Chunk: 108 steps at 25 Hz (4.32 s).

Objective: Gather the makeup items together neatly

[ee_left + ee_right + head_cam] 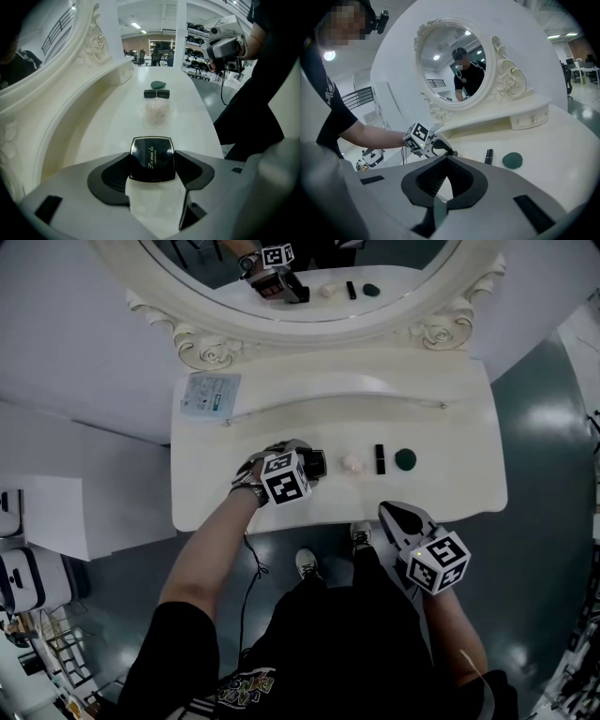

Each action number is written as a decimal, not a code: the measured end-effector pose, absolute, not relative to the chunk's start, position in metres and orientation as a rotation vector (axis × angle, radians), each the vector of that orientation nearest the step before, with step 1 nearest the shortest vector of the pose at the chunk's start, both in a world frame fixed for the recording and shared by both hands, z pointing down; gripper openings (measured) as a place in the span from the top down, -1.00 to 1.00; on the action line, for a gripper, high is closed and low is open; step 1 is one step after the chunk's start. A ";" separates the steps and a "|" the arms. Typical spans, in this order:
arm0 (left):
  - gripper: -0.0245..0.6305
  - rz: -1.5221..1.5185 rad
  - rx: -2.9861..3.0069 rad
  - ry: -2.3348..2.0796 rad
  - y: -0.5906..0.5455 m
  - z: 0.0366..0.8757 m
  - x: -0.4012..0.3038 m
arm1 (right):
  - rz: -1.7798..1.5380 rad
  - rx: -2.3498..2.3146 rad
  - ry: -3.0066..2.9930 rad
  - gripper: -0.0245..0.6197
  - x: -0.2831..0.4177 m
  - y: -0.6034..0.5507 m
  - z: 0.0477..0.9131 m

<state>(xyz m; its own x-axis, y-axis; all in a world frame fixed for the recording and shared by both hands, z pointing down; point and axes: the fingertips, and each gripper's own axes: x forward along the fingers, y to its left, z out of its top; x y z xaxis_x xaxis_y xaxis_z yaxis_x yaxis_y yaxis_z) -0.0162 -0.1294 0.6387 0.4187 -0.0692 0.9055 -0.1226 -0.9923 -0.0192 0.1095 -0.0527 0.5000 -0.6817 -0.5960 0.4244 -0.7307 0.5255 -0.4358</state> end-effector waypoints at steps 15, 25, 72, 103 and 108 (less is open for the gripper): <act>-0.04 1.555 2.708 -0.303 -0.131 0.608 -0.029 | 0.886 1.130 -2.547 0.83 0.105 -0.057 0.499; 0.90 1.119 2.684 -0.662 -0.091 0.531 -0.064 | 0.851 1.139 -2.582 0.83 0.081 -0.050 0.484; 0.90 0.351 2.398 -0.541 0.125 0.451 -0.091 | 0.916 1.280 -2.532 0.83 -0.043 0.127 0.443; 0.90 0.368 2.421 -0.525 0.134 0.447 -0.087 | 0.910 1.290 -2.538 0.84 -0.041 0.135 0.441; 0.90 0.364 2.423 -0.526 0.134 0.448 -0.088 | 0.908 1.290 -2.537 0.84 -0.042 0.136 0.442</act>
